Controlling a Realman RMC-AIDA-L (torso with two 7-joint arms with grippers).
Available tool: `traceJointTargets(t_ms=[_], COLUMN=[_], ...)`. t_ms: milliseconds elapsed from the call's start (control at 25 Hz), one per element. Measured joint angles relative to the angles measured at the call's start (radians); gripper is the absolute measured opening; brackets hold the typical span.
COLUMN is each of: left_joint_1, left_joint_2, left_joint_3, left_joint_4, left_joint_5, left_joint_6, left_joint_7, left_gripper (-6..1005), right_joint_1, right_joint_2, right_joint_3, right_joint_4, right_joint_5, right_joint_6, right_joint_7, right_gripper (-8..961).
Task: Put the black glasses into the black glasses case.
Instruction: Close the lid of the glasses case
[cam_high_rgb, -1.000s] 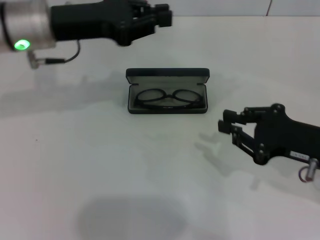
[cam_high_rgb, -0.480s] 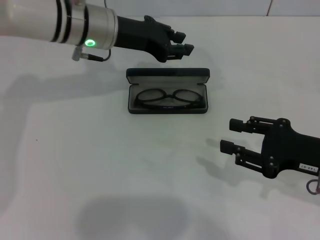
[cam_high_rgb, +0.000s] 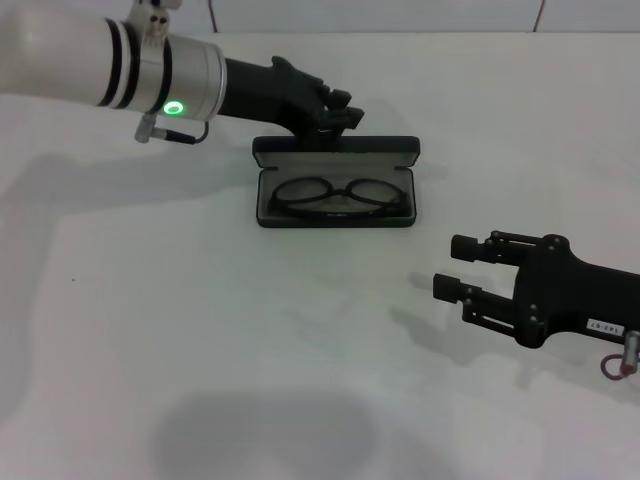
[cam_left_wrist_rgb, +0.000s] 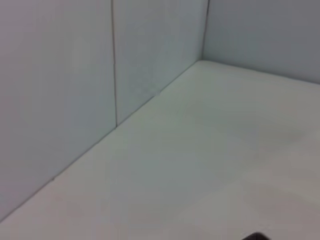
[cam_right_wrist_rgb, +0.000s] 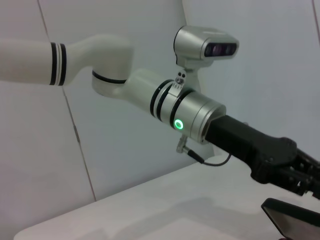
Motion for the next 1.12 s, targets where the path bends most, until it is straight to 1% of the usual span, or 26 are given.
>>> traceJointTargets(t_ms=[120,280,760,1120], left_joint_1=[0.001,0.001,-0.003,-0.001], left_joint_2=[-0.003,-0.01,-0.015,-0.022], left_joint_3=[0.004,0.007,0.007,0.01], left_joint_4=[-0.018,-0.024,-0.043,-0.048], left_joint_5=[0.002,0.012,0.037,0.043], left_joint_6=[-0.025,-0.044,-0.047,-0.013], left_joint_7=[0.006,0.008,0.001,0.001], left_gripper=[253,257,259,261], right_joint_1=[0.008,0.01,0.021,0.021], right_joint_2=[0.001,0.002,0.003,0.003], right_joint_3=[0.002,0.003,0.004,0.004], right_joint_4=[0.015,0.025,0.055,0.067], right_joint_5=[0.0,0.006,0.03,0.04], right_joint_6=[0.003,0.006,0.006,0.005], right_joint_7=[0.0,0.0,-0.003,-0.004], right_gripper=[506,508,513,518])
